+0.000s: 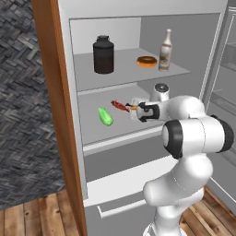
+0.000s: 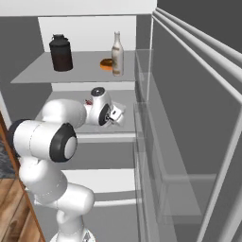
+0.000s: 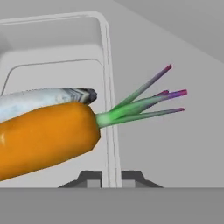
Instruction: Place the tupperware on the second highest shelf of the fridge. Make space for the tupperware among the existing items by rearranging them on the shelves if needed. Close the fridge door when finished.
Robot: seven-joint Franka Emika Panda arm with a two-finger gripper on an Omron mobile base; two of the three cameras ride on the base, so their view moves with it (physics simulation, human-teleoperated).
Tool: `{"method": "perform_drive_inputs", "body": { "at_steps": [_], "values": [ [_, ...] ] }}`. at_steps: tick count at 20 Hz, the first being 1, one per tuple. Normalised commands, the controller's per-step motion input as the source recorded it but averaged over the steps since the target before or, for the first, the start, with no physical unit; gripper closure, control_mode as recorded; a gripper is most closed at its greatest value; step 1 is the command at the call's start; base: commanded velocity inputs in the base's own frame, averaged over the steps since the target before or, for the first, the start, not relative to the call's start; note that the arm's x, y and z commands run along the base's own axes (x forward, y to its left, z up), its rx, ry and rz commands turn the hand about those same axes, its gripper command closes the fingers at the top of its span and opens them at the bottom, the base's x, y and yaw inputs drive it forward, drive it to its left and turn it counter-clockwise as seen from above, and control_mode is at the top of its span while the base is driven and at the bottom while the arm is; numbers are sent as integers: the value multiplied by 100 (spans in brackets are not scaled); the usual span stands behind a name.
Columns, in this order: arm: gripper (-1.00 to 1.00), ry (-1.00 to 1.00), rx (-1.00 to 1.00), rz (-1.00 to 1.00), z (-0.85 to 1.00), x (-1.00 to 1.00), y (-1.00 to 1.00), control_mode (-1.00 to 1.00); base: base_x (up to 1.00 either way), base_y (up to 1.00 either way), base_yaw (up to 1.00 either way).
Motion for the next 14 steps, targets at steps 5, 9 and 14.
{"method": "perform_drive_inputs", "body": {
  "at_steps": [5,9,14],
  "values": [
    [-100,0,0,-3,-18,43,0,-100,0,0,0],
    [-100,0,0,0,0,0,0,-100,0,0,0],
    [-100,-10,0,0,5,-20,0,-100,0,0,0]
  ]
}}
